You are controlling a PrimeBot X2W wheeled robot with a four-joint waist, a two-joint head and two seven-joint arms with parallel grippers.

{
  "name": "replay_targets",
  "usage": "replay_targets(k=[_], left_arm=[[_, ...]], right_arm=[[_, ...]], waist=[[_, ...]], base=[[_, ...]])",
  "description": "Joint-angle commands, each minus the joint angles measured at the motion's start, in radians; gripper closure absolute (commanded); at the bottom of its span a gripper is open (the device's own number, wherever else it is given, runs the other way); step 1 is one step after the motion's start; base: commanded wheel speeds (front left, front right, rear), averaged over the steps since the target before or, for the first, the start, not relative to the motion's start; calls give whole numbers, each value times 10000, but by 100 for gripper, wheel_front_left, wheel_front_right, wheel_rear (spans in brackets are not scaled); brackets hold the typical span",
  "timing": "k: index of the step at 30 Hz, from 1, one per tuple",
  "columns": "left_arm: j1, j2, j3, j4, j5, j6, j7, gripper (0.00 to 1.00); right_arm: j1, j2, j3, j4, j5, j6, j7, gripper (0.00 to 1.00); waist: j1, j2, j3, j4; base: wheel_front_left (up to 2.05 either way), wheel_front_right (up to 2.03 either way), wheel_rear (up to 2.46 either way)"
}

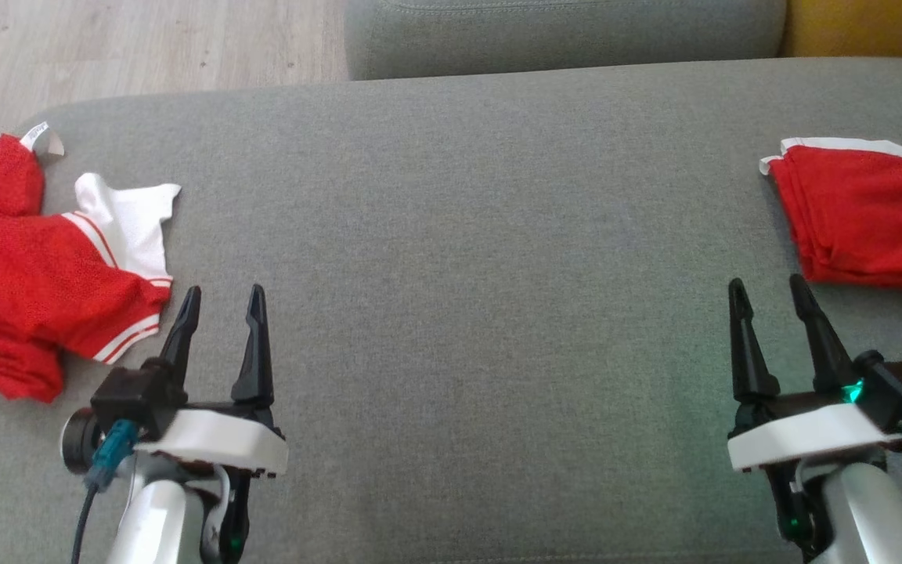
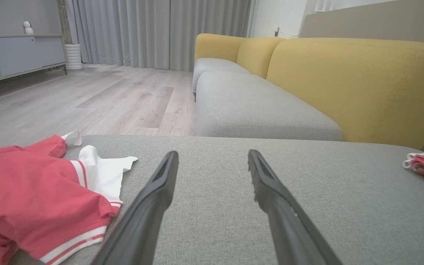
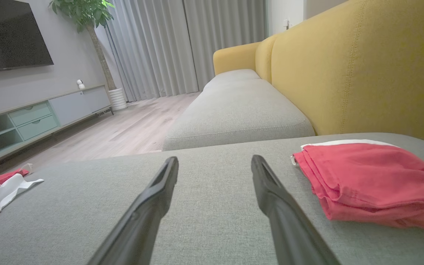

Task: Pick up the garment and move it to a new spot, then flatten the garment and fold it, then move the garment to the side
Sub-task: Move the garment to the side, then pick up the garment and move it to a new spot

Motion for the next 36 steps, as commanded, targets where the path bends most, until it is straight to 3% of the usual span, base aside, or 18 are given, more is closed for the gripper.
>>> replay_targets(k=[1, 20, 29, 36], left_arm=[[-310, 43, 315, -281, 122, -41, -53, 0], [-341, 26, 383, -111, 21, 15, -53, 0], [-271, 25, 480, -23, 60, 194, -53, 0], [-143, 25, 544, 55, 20, 306, -53, 0]], right_arm=[[-150, 8, 138, -435, -139, 75, -134, 0], [-56, 162, 55, -281, -397, 75, -62, 0], [21, 317, 479, -84, -190, 75, 20, 0], [-45, 373, 655, -1, -165, 75, 50, 0]], waist=[[0, 0, 7, -4], [0, 0, -125, 137], [0, 0, -366, 844], [0, 0, -426, 1799]], base=[[0, 0, 0], [0, 0, 0], [0, 0, 0], [0, 0, 0]])
